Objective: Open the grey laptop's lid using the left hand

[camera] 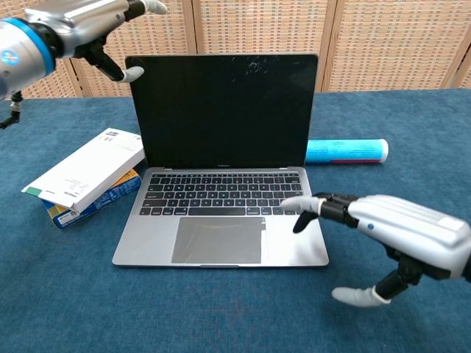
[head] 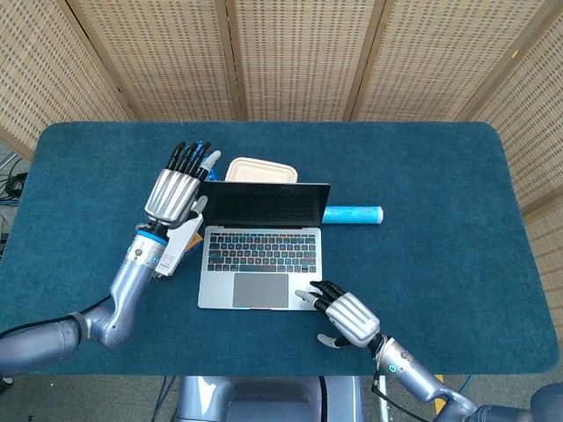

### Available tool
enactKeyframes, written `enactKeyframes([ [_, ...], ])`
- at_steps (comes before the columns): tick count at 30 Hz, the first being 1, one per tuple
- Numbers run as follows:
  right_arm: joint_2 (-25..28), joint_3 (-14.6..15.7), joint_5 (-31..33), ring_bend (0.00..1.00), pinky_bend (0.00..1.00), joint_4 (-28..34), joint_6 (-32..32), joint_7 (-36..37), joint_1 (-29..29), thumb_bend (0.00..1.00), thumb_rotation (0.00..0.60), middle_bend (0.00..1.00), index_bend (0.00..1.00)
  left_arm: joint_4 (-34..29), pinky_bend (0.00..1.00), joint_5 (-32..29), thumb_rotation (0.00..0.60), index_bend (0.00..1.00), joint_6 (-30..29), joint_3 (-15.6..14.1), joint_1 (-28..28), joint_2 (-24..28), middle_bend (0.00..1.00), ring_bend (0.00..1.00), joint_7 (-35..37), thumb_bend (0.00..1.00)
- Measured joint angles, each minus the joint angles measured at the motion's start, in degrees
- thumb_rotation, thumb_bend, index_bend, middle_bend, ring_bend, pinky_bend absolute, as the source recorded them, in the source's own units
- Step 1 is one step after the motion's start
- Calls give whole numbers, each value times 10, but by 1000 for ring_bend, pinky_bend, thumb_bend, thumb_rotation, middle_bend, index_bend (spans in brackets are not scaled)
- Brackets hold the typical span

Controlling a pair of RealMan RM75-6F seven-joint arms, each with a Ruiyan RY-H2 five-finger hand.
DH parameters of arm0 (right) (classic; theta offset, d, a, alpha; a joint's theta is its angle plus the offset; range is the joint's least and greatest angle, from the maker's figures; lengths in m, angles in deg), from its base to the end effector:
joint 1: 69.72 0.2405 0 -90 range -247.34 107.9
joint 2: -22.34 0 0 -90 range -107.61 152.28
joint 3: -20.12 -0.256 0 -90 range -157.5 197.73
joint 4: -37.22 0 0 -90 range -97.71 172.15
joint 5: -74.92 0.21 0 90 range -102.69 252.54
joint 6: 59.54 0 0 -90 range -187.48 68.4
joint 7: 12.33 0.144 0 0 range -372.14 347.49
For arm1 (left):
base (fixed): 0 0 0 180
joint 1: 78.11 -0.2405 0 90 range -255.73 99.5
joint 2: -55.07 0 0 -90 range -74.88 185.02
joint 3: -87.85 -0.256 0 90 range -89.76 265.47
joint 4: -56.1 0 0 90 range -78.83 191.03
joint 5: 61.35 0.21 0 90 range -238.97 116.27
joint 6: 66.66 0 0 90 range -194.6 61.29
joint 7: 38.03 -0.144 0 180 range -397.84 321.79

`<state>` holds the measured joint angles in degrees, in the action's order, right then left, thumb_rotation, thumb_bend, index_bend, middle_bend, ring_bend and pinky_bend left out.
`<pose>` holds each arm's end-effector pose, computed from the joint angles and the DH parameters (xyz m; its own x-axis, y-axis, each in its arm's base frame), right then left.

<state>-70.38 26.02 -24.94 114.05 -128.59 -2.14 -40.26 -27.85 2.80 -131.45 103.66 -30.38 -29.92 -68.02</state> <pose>-0.1920 -0.2292 -0.0452 0.2803 -0.3811 0.8810 -0.8101 -0.5863 0.0041 -0.1049 0.3900 0.0492 0.5396 -0.1103 0.8347 0.7633 -0.3542 -0.5403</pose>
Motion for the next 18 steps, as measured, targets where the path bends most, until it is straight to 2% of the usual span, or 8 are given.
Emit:
enactKeyframes([
  [6,53,-15,9,87,108,45,-17,-23,-2,311,600,228,0,-73,0,25,600,0,-40,-20,-42,49,0,0,18,396],
  [10,93,-23,24,86,108,69,-31,-38,-12,311,600,214,0,-128,0,32,600,0,-63,-45,-86,100,0,0,24,396],
  [18,146,-43,76,66,108,84,-55,-67,-44,311,600,165,0,-156,0,67,600,0,-121,-96,-167,147,0,0,68,396],
])
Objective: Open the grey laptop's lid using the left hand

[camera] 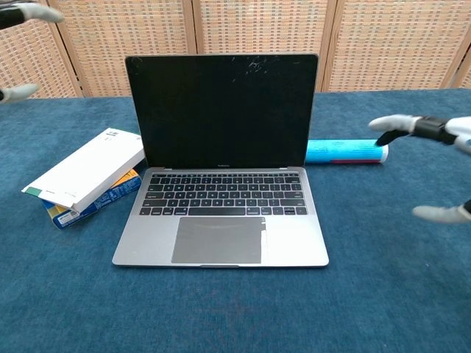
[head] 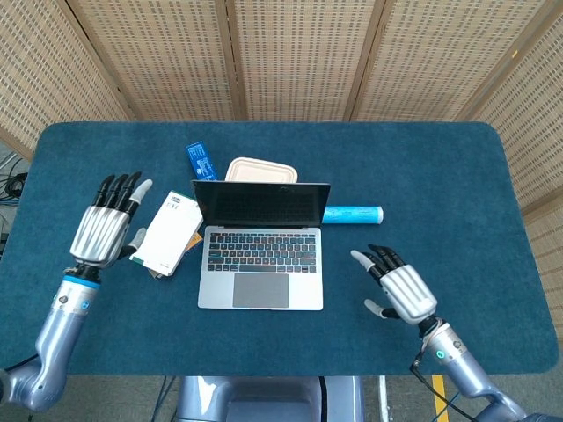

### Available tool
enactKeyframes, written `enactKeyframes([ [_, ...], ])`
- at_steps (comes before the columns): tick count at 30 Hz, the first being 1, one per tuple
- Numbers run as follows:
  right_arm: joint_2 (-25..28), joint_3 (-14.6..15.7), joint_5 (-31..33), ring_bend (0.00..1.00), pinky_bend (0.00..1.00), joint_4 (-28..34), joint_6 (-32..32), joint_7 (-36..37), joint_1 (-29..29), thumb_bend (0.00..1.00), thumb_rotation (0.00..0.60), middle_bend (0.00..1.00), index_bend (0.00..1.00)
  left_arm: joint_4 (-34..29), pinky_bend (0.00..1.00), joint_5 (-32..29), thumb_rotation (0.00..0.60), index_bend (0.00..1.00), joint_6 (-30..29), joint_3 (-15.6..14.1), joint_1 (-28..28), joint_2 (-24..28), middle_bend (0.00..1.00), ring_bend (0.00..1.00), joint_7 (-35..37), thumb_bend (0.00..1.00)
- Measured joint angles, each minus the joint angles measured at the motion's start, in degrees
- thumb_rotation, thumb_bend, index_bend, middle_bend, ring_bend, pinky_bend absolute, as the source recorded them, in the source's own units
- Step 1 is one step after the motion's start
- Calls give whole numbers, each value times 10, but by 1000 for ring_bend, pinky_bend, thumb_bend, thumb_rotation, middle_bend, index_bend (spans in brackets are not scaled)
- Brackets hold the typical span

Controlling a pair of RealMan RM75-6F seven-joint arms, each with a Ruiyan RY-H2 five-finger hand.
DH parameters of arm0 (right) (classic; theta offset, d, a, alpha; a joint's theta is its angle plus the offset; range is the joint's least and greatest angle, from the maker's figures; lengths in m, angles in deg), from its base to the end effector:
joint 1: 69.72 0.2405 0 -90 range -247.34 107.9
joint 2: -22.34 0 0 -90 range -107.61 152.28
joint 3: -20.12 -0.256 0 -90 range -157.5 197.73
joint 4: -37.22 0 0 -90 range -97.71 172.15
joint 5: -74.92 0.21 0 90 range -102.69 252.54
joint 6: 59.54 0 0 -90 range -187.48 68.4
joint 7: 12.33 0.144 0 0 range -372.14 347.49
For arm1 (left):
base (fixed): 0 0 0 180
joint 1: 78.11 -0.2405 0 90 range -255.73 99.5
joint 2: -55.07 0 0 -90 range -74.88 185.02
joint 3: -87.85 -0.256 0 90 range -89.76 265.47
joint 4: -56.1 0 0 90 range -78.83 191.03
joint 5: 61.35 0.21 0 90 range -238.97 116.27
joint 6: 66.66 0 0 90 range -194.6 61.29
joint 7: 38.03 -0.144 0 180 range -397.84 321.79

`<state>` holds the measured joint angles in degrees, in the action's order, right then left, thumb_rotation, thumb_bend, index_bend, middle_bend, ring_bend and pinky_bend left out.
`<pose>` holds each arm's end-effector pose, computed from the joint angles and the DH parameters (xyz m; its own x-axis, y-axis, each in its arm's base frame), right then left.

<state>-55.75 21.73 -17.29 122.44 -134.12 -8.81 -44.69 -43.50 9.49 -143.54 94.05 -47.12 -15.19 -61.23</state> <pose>-0.2319 -0.2536 0.0502 0.3291 -0.1713 0.9286 -0.8720 -0.4324 0.2293 -0.1959 0.3024 0.1110 0.5151 -0.0485 0.8557 0.8306 -0.2182 -0.5123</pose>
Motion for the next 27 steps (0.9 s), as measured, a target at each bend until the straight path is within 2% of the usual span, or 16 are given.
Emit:
enactKeyframes([
  [4,14,-15,36,52,108,4,-12,-27,-18,311,600,157,0,5,0,19,600,0,-39,-27,-49,13,0,0,30,396],
  [13,37,-51,99,47,108,7,-61,-71,-66,311,600,156,0,39,0,43,600,0,-126,-60,-149,21,0,0,92,397],
  [20,46,-64,121,47,108,-2,-102,-75,-104,311,600,156,0,57,0,56,600,0,-168,-73,-207,22,0,0,124,397],
  [27,52,-69,127,47,108,0,-120,-75,-126,311,600,156,0,56,0,71,600,0,-169,-75,-224,17,0,0,128,398],
])
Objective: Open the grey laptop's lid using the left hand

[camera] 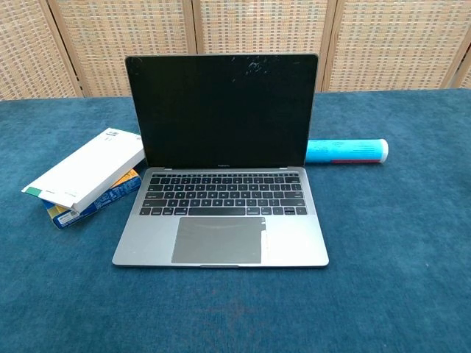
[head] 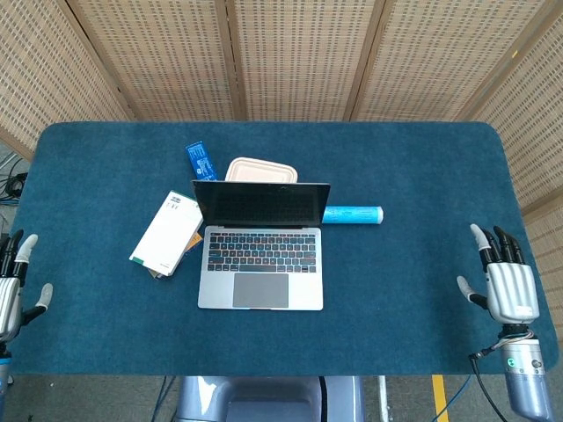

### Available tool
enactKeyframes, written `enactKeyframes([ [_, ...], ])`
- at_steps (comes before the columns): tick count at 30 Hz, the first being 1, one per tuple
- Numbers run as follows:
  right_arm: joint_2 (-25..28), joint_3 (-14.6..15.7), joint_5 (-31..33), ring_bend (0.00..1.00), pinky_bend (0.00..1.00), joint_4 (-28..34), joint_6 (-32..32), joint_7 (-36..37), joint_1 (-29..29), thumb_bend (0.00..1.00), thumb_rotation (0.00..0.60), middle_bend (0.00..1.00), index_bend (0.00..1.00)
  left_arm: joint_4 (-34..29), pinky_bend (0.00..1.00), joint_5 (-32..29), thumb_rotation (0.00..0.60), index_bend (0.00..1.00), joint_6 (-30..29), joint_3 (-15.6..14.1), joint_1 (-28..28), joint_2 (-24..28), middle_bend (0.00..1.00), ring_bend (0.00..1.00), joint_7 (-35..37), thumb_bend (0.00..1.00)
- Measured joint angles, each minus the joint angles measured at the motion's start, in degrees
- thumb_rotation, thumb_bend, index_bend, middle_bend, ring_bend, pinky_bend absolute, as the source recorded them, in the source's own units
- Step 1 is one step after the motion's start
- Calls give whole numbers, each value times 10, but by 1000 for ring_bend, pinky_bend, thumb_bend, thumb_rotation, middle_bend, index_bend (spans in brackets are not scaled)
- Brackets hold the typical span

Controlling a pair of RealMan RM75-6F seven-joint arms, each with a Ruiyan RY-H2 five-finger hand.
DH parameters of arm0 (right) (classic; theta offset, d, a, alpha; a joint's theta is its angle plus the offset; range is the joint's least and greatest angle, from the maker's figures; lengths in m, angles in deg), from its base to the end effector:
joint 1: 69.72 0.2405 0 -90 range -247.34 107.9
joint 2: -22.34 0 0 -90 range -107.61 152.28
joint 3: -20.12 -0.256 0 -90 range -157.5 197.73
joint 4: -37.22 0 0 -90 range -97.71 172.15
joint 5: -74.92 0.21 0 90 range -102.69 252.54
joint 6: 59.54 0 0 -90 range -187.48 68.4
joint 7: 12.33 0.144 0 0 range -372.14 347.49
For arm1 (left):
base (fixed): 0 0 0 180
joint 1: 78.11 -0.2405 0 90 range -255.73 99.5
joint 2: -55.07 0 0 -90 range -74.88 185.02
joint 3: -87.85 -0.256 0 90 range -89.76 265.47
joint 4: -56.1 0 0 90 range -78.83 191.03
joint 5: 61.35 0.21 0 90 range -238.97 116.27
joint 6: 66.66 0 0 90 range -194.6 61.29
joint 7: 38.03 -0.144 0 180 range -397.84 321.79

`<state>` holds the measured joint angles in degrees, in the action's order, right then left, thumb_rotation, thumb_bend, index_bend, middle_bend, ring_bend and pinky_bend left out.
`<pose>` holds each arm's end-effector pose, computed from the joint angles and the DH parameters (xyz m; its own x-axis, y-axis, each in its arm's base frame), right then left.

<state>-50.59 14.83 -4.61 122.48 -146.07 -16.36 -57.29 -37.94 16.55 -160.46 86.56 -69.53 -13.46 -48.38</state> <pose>-0.3034 -0.2314 0.1356 0.4105 0.1102 0.9052 -0.9104 -0.0058 0.4136 -0.3042 0.1833 0.1491 0.4689 -0.0745 0.8801 0.8823 0.0846 -0.4629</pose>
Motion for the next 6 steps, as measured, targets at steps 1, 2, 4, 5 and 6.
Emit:
enactKeyframes([
  [1,0,0,0,47,108,0,0,0,-1,311,600,156,0,-1,0,1,600,0,3,1,-1,-1,0,0,-1,398],
  [2,0,0,0,47,108,0,1,0,-3,311,600,156,0,-1,0,1,600,0,6,1,-1,-1,0,0,-2,398],
  [4,0,-1,-1,47,108,1,3,0,-5,311,600,156,0,-1,0,2,600,0,13,3,-2,-3,0,0,-4,399],
  [5,0,-2,-1,47,108,1,3,0,-6,311,600,156,0,-2,0,2,600,0,16,4,-2,-3,0,0,-5,399],
  [6,0,-3,-1,47,108,1,4,0,-6,311,600,156,0,-2,0,3,600,0,19,6,-2,-3,0,0,-5,399],
])
